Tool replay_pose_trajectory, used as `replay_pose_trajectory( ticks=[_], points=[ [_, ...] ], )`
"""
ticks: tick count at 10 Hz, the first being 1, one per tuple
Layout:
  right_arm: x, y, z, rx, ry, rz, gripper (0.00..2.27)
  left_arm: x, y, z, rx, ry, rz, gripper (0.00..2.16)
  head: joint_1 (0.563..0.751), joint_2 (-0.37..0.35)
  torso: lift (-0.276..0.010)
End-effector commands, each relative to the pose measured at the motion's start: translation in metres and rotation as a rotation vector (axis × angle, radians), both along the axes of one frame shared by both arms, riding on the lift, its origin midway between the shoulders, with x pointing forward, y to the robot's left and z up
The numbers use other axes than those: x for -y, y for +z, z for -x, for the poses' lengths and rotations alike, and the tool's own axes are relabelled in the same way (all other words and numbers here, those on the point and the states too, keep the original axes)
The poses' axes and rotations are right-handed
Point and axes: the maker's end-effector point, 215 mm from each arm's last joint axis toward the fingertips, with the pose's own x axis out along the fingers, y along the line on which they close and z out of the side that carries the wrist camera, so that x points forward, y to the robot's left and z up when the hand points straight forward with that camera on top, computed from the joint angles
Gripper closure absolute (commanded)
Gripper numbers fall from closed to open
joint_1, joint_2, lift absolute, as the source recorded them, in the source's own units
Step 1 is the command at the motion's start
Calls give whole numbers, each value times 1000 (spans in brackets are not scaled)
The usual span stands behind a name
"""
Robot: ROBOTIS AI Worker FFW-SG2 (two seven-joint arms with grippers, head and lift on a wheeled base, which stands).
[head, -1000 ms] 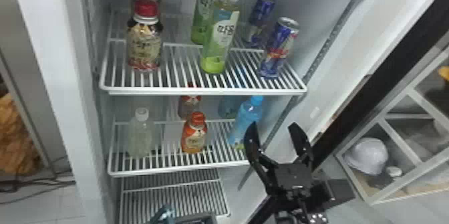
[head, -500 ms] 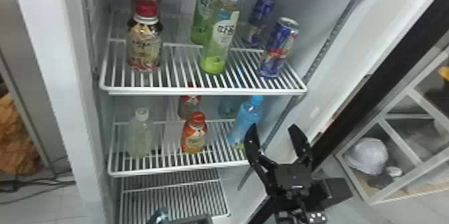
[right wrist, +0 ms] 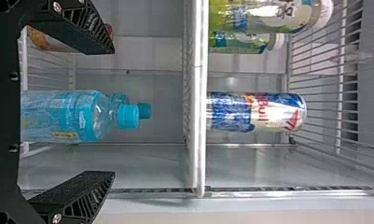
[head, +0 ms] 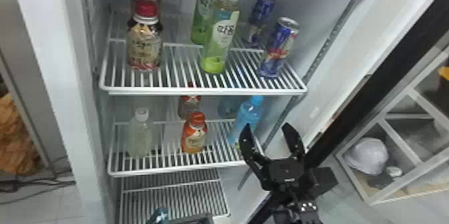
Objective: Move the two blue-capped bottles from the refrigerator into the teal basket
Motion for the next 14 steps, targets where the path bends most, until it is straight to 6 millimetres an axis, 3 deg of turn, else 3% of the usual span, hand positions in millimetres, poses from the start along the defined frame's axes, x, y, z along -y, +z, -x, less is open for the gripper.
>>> replay_pose_trajectory(
  ticks=[1,3,14],
  points=[
    [2,-7,-9,-11,-3,10,84,0,1,0,2,0,0,1108,695,-350,-136],
    [6,-27,-21,-64,-10,16,84,0,2,0,2,0,3,1108,695,-350,-136],
    [16,-55,-84,-124,-7,61,128,3,5,-1,6,-1,12,1108,695,-350,-136]
  ],
)
